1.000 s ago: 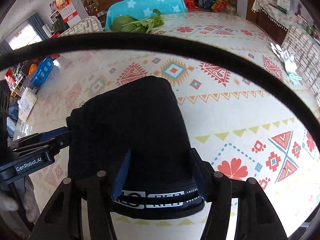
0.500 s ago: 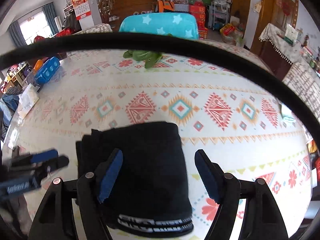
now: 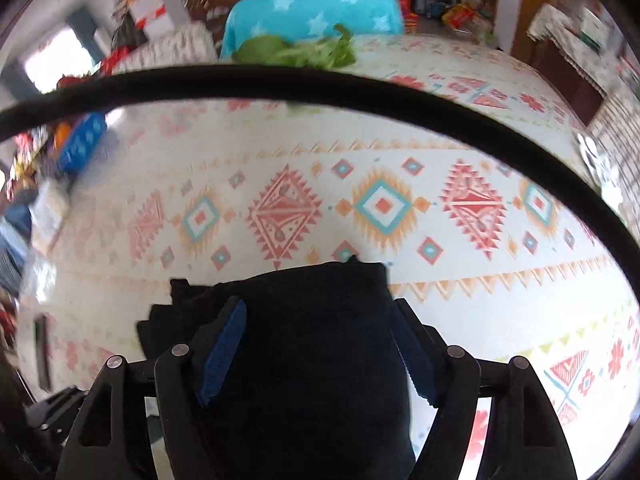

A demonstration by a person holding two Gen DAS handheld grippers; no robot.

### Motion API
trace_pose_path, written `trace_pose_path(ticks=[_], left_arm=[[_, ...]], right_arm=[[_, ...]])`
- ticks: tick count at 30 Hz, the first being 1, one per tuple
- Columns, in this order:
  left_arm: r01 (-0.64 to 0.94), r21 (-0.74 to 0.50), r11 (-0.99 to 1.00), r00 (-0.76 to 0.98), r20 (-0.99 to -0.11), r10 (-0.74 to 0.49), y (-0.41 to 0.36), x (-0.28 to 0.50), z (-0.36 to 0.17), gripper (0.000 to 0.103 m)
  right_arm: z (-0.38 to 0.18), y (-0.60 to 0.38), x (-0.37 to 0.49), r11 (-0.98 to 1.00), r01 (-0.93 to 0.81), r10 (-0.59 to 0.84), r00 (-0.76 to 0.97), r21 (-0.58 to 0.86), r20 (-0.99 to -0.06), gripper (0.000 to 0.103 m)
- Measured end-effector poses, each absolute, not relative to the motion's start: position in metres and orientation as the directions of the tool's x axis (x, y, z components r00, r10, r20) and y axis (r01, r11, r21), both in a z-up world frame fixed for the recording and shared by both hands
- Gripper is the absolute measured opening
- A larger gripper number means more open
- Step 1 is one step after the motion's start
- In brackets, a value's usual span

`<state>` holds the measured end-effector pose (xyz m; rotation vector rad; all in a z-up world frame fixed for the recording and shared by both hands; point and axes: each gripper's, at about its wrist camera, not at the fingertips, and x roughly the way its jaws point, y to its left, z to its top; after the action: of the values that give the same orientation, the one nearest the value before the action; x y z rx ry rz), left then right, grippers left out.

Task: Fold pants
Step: 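Lower the folded bundle onto the table and open both grippers, then withdraw both grippers from the folded pants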

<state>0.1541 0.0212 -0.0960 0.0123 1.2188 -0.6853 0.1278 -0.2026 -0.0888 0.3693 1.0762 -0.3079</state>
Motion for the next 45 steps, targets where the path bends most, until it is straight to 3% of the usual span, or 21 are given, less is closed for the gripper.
trace_pose_path(ticks=[5,12,15,20,27,31,45], left_arm=[[0.460,-0.297,0.837,0.230,-0.870,-0.436,0.037,0.140,-0.088,0.056],[0.378,-0.205,0.903,0.338,-0.877,-0.341,0.054,0.104,-0.075,0.056],[0.346,-0.152,0.926,0.403,-0.867,-0.293,0.054,0.083,-0.064,0.056],[0.316,-0.066,0.947,0.516,-0.825,-0.230,0.040,0.039,-0.040,0.057],[0.237,0.080,0.968,0.723,-0.681,-0.121,0.019,-0.023,-0.002,0.083],[0.208,0.106,0.972,0.771,-0.629,-0.097,0.013,-0.043,0.011,0.089],[0.213,0.086,0.973,0.705,-0.703,-0.093,0.009,-0.050,-0.006,0.089]], right_arm=[[-0.076,-0.202,0.058,0.880,0.463,-0.135,0.453,0.103,-0.881,0.079],[-0.117,-0.197,0.013,0.911,0.407,-0.127,0.430,0.067,-0.894,0.079],[-0.097,-0.207,0.001,0.899,0.405,-0.072,0.512,0.167,-0.856,0.079],[-0.069,-0.197,-0.041,0.925,0.362,-0.117,0.563,0.117,-0.818,0.080],[-0.073,-0.175,-0.099,0.924,0.374,-0.174,0.587,0.075,-0.791,0.084],[-0.078,-0.176,-0.108,0.933,0.358,-0.186,0.568,0.037,-0.802,0.085],[-0.081,-0.170,-0.105,0.956,0.290,-0.127,0.568,0.053,-0.813,0.088]])
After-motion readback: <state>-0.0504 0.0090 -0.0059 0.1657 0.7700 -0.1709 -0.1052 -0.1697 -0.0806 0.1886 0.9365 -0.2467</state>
